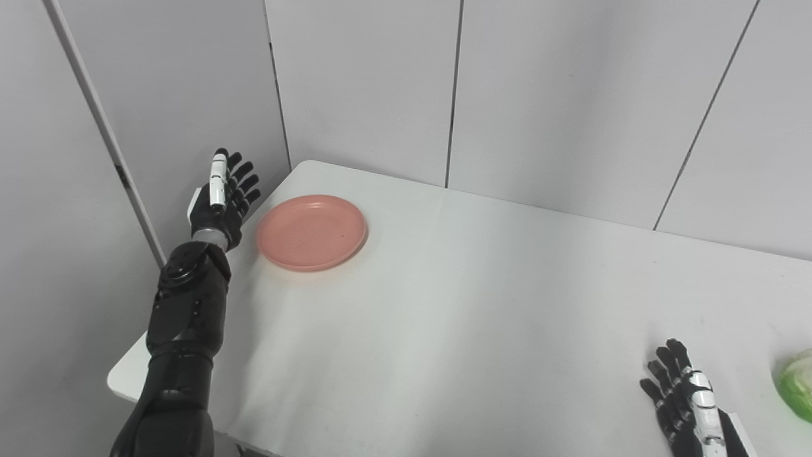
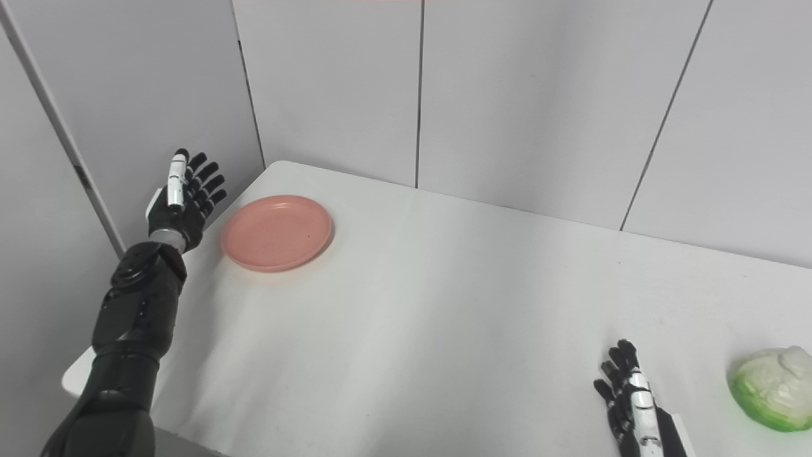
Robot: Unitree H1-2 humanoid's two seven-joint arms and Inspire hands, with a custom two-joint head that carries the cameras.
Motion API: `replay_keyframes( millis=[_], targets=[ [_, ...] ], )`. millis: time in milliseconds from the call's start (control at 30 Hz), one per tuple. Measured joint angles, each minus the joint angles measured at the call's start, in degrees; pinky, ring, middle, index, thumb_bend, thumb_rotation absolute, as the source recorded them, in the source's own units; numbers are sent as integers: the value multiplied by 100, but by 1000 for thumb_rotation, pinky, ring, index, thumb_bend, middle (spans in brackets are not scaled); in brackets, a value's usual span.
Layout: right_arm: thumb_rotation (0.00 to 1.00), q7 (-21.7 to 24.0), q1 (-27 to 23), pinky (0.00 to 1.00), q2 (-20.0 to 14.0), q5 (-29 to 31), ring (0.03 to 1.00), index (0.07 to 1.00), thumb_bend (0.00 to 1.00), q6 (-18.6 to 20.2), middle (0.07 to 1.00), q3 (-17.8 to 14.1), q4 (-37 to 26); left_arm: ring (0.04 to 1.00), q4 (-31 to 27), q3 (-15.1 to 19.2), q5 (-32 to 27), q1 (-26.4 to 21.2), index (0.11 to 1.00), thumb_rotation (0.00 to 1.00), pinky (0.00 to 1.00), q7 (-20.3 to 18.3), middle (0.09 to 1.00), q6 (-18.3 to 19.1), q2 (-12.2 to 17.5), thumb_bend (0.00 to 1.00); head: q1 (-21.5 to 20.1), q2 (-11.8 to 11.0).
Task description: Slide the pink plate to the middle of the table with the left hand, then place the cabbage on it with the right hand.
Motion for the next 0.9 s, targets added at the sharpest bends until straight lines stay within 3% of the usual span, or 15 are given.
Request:
replay_keyframes(
  millis=[433,900],
  targets=[
    [1000,-5,32,1000,1,4,1000,1000,210,22,1000,-8,-45,924,612,19,0,19,903,1000,934,-10,920,-241,112,390,9,53],
    [1000,-1,40,1000,0,14,1000,1000,216,28,1000,-9,-56,924,724,2,-6,62,909,1000,906,-78,922,-377,123,388,9,79]
  ],
)
